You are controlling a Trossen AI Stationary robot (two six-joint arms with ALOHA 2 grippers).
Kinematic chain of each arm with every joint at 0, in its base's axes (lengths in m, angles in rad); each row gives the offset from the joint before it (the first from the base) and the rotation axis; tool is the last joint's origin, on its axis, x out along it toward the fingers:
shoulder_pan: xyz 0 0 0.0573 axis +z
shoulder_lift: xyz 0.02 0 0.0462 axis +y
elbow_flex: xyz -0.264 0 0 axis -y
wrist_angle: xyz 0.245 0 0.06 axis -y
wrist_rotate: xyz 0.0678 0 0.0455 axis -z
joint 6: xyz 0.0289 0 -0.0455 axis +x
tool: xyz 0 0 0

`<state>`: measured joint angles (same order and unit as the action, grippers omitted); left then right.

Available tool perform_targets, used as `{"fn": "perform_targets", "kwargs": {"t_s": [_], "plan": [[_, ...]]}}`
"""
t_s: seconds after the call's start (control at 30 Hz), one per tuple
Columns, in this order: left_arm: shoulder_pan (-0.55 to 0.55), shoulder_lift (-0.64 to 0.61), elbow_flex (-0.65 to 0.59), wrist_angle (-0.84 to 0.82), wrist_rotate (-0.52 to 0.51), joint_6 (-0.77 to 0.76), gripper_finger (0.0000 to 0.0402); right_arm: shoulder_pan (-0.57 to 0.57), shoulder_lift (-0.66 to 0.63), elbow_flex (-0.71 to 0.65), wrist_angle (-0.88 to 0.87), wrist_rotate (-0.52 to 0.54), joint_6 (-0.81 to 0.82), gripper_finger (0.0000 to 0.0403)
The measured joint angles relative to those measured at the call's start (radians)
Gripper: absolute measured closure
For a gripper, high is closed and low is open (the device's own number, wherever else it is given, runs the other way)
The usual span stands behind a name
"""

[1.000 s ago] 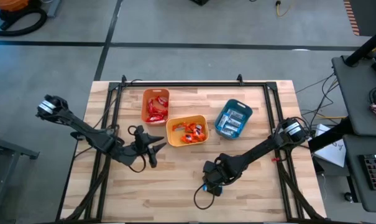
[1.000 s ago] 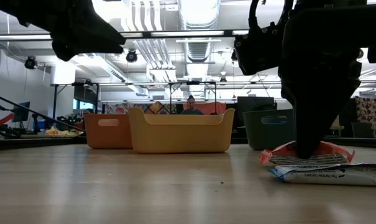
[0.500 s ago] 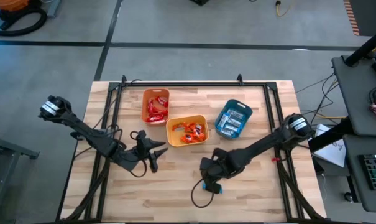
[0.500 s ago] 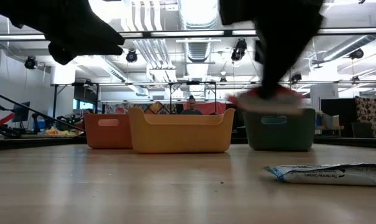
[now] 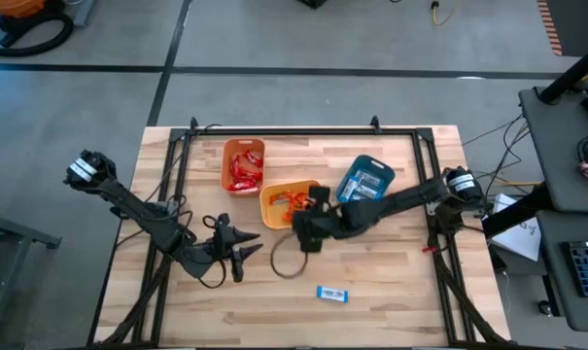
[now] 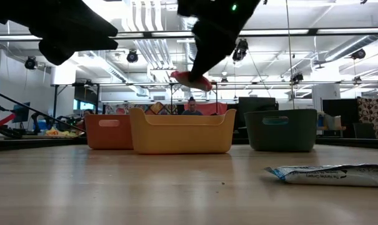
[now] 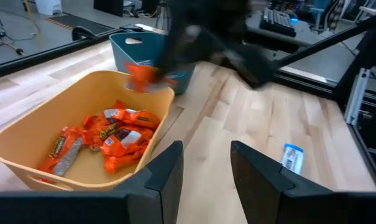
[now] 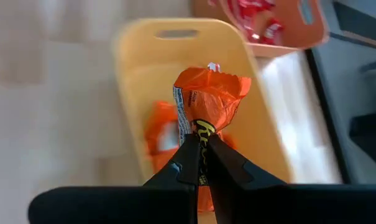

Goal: Sort candy
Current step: Put the orange chocolate into the yellow bin

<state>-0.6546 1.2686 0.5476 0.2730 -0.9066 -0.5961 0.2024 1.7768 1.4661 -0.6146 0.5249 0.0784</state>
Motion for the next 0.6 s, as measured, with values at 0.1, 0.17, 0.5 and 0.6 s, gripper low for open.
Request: {"fn": "perform_targets", "kwargs": {"t_s": [0.1,0.17,0.5,0.6], "plan": [[-0.012,0.000,0.000,0.000,0.000,0.000,0.0283,-0.058,0.000,-0.001,0.001,0.001,-0.047,0.0390],[-0.015,-0.002,0.000,0.001,0.000,0.000,0.0283,-0.087,0.000,-0.003,-0.007,-0.001,-0.071,0.0390],[-0.017,-0.002,0.000,0.000,0.000,0.009,0.0283,-0.139,0.001,-0.004,0.005,-0.061,-0.136,0.0378],[-0.017,-0.002,0.000,0.000,0.000,0.010,0.0283,-0.143,0.001,-0.004,0.009,-0.056,-0.118,0.0348]]}}
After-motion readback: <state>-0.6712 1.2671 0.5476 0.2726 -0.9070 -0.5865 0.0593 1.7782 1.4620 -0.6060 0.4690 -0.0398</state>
